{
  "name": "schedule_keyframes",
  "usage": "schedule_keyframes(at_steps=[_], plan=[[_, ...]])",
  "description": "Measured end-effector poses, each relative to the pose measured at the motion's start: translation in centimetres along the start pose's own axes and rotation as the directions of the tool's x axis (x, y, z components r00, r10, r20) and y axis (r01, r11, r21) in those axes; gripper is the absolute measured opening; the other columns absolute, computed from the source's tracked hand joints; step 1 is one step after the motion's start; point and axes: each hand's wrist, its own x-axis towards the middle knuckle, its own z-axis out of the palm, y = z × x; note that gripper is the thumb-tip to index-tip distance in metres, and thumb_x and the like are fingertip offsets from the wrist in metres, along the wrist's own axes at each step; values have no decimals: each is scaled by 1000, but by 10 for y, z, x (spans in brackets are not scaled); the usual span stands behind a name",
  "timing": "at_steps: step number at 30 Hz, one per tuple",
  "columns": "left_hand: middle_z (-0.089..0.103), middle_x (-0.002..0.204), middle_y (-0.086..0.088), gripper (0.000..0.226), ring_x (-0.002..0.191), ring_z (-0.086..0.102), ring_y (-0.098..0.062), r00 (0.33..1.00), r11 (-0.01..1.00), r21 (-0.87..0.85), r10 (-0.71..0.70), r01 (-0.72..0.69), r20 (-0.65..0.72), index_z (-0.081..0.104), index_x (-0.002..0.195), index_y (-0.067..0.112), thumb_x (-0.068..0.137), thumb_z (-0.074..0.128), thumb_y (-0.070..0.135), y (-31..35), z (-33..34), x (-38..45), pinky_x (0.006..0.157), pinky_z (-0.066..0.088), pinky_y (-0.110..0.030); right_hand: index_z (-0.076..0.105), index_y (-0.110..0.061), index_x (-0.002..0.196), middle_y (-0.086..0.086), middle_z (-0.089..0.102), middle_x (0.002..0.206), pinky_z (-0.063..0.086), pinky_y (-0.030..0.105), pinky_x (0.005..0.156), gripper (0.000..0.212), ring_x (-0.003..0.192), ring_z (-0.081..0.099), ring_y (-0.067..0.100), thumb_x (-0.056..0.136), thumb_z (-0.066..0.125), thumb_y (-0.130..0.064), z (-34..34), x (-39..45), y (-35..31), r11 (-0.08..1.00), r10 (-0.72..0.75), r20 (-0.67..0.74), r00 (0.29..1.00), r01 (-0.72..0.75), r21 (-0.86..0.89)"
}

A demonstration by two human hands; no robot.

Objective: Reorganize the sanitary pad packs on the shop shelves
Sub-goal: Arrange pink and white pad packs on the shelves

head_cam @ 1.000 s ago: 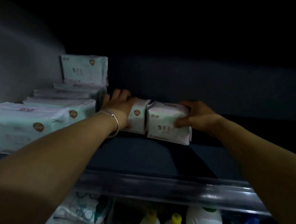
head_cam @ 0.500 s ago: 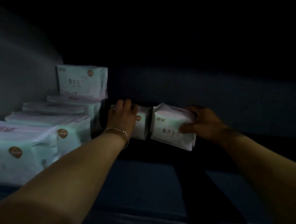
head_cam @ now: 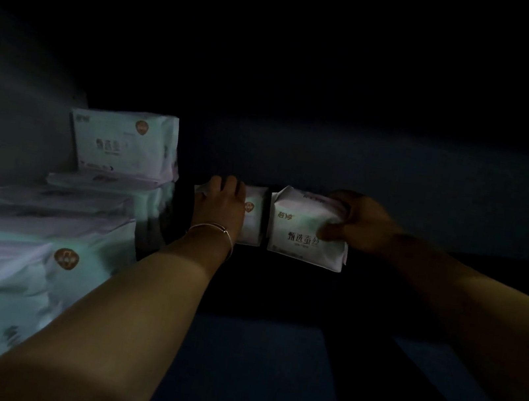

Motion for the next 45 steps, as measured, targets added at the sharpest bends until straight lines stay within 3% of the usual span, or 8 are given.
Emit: schedule_keyframes(at_steps=[2,10,20,27,32,35,42,45], plan=[[28,143,-12,49,131,27,-32,999,999,-36,-23,23,24,25,144,8,98,37,18,2,0,1,99,36,-44,54,-10,128,7,59,122,48,28,86,63,108,57,21,70,78,-9,3,5,0,1000,-9,-11,1000,9,-19],[26,141,-14,52,129,27,-33,998,996,-68,-61,61,11,28,141,5,94,48,13,-2,1,-3,96,38,-44,44,-20,139,13,38,143,32,36,109,53,130,38,30,89,59,-12,30,20,-4,947,-60,-85,995,30,-321],[31,136,-15,37,126,31,-31,997,993,-114,29,-37,-68,36,132,6,95,32,3,-2,-11,-21,95,38,-40,44,-30,138,12,42,138,44,45,100,48,123,44,38,93,50,-15,48,31,0,917,36,-183,982,-105,-384],[30,140,-16,44,130,30,-33,997,980,-190,68,-59,41,33,135,7,92,37,2,-4,-22,-35,98,37,-42,-2,-33,150,12,-4,159,25,50,114,80,142,14,41,94,51,-12,43,14,-9,900,146,-169,975,-202,-387],[32,140,-12,48,129,30,-33,978,989,-120,103,-82,180,34,139,13,92,44,11,-1,-50,-60,100,35,-44,35,-19,143,10,37,146,35,47,108,54,131,37,32,93,55,-24,28,-27,-22,872,67,-56,996,-86,-482],[36,138,-12,47,127,33,-31,970,992,-111,91,-67,224,35,139,11,94,45,16,5,-75,-82,102,35,-40,39,-21,142,9,41,143,36,41,108,48,128,41,29,95,50,-31,14,-67,-36,851,56,40,998,-27,-525],[47,127,-13,35,118,42,-31,988,968,-227,129,-106,87,49,123,8,95,45,30,35,-136,-183,93,37,-38,59,-13,119,15,60,120,48,42,92,35,109,54,34,90,56,-32,-13,-186,-63,859,-53,62,997,78,-506],[47,121,-15,34,113,44,-32,984,929,-327,174,-174,-30,50,119,6,94,49,29,49,-155,-237,91,39,-41,55,-10,124,14,56,127,41,42,96,39,115,46,36,89,57,-27,-17,-247,-65,873,-166,20,986,156,-462]])
